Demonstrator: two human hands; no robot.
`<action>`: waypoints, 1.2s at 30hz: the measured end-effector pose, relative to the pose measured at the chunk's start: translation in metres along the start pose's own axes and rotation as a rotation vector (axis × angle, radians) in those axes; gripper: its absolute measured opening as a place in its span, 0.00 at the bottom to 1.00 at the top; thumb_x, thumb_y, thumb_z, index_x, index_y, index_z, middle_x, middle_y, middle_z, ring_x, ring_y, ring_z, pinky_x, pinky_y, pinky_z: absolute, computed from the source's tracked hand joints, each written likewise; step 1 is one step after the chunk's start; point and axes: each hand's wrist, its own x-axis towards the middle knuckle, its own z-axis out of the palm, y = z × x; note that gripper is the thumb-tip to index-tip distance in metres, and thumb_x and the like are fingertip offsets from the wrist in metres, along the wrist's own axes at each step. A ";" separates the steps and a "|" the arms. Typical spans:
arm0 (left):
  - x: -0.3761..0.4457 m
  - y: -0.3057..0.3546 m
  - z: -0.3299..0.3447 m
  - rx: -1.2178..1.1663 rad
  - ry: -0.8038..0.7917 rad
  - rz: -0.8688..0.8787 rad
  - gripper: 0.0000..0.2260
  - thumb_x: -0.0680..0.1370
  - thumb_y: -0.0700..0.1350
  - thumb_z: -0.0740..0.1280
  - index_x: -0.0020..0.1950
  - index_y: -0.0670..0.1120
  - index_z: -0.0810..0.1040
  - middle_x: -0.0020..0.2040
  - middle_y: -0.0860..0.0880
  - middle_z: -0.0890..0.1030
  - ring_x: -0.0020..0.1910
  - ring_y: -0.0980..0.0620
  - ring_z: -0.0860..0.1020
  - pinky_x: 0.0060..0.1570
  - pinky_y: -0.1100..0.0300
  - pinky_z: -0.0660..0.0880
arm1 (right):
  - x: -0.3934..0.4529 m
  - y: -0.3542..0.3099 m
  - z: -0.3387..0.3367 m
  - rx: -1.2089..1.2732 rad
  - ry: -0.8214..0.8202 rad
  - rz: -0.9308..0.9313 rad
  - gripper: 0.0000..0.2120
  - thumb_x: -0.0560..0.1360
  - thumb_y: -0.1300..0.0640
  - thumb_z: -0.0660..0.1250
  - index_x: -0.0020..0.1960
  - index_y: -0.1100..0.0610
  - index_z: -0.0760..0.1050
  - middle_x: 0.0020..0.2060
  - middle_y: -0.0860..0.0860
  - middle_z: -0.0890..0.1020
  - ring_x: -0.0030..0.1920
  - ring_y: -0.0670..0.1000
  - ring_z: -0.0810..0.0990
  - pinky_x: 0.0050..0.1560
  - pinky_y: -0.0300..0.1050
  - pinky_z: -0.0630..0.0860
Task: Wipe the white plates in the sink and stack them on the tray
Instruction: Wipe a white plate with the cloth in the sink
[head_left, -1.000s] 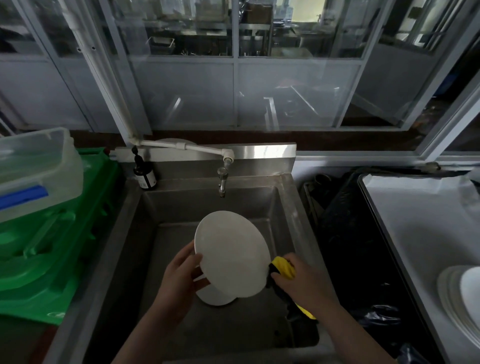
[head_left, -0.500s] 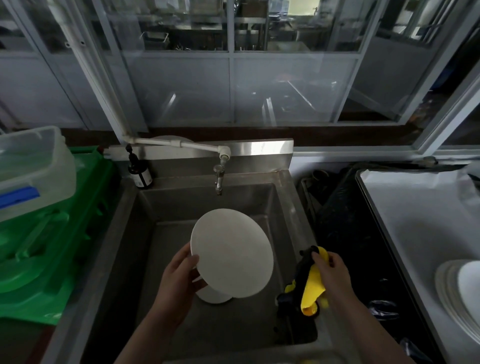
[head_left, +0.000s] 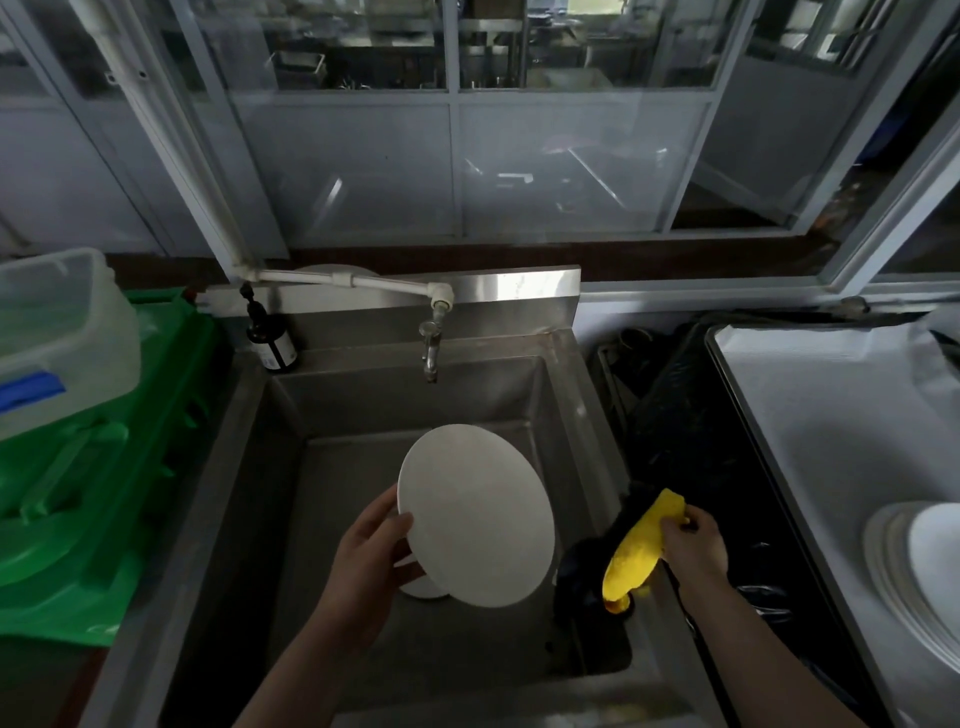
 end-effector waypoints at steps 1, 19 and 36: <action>0.000 -0.001 0.000 0.004 -0.001 -0.005 0.16 0.82 0.40 0.61 0.65 0.54 0.79 0.54 0.48 0.85 0.52 0.41 0.82 0.43 0.49 0.82 | 0.000 0.001 0.000 -0.021 0.001 0.000 0.20 0.78 0.56 0.64 0.70 0.56 0.69 0.57 0.61 0.79 0.52 0.62 0.77 0.49 0.53 0.75; -0.004 0.002 0.001 0.006 0.033 -0.015 0.13 0.82 0.43 0.61 0.63 0.52 0.80 0.53 0.47 0.85 0.52 0.43 0.83 0.41 0.53 0.80 | -0.031 -0.015 0.006 -0.378 0.057 -0.439 0.27 0.77 0.59 0.65 0.75 0.60 0.64 0.73 0.59 0.66 0.73 0.60 0.62 0.72 0.59 0.63; -0.015 0.010 -0.017 -0.046 0.031 0.053 0.09 0.82 0.41 0.60 0.57 0.41 0.77 0.42 0.46 0.83 0.42 0.48 0.82 0.38 0.53 0.77 | -0.096 -0.069 0.030 0.176 -0.574 -0.230 0.07 0.79 0.55 0.67 0.48 0.56 0.82 0.36 0.53 0.82 0.36 0.51 0.76 0.34 0.43 0.70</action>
